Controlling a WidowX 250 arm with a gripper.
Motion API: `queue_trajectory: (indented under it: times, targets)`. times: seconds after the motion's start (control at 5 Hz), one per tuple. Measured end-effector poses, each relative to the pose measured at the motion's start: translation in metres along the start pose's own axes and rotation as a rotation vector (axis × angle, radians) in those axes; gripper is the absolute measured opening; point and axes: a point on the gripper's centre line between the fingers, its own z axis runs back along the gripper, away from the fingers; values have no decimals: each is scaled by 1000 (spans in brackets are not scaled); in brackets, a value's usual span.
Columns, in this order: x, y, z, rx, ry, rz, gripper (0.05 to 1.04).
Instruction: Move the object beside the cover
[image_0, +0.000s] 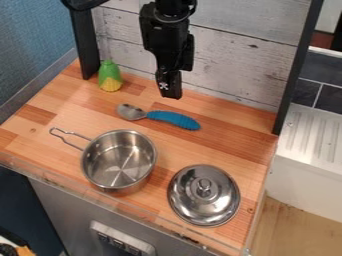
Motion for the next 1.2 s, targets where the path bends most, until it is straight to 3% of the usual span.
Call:
queue_trajectory:
  times: [0.2,0.4,0.6,0.8,1.0,1.2]
  targets:
    - [0,4,-10,31,-7,7,1001]
    - [27,1,-12,18,-51,114,1001]
    - [44,-4,-10,6,-71,179,1001]
    - [76,-12,-4,-26,-89,322,1001]
    - [99,-22,-14,-23,-98,428,1001]
    - [118,-32,-23,-30,-144,481,1001]
